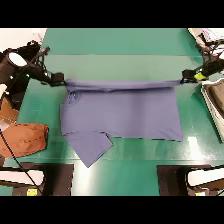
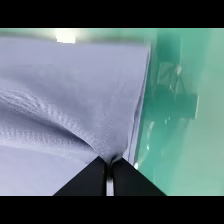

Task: Fold the shirts.

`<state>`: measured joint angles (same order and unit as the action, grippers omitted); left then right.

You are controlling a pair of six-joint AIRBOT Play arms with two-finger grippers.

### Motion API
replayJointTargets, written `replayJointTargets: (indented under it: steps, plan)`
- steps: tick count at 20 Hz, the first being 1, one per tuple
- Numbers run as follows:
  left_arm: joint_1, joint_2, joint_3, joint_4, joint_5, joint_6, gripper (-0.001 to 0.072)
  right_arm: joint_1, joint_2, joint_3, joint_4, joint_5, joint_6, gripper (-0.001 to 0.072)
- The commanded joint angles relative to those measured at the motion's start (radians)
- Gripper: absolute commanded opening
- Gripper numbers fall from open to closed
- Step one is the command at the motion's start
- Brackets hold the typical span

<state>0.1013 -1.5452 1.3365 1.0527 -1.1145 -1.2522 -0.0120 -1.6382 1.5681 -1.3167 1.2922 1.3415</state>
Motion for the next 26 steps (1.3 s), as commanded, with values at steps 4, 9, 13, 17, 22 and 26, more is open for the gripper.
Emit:
replayJointTargets:
  steps: [4, 9, 13, 17, 22, 26]
  plan:
    - [-0.001, -0.002, -0.105, 0.058, -0.024, -0.097, 0.0372, 0.026, 0.055, -0.186, 0.017, -0.086, 0.02, 0.0133]
    - [-0.001, 0.107, -0.112, 0.138, -0.136, -0.138, 0.0547, -0.014, 0.12, -0.179, 0.016, 0.035, 0.029, 0.0337]
    - [-0.001, 0.336, -0.271, 0.177, -0.213, -0.16, 0.0548, -0.053, 0.293, -0.346, 0.016, 0.043, 0.029, 0.0335]
    - [-0.001, 0.577, -0.569, 0.166, -0.247, -0.27, 0.0549, -0.054, 0.418, -0.489, 0.016, 0.028, 0.029, 0.0304]
    - [-0.001, 0.729, -0.873, -0.005, -0.239, -0.286, 0.0549, -0.054, 0.473, -0.533, 0.017, 0.016, 0.029, 0.0304]
    - [-0.001, 0.73, -0.992, -0.061, -0.146, -0.286, 0.0549, -0.054, 0.491, -0.533, 0.043, 0.016, 0.029, 0.0304]
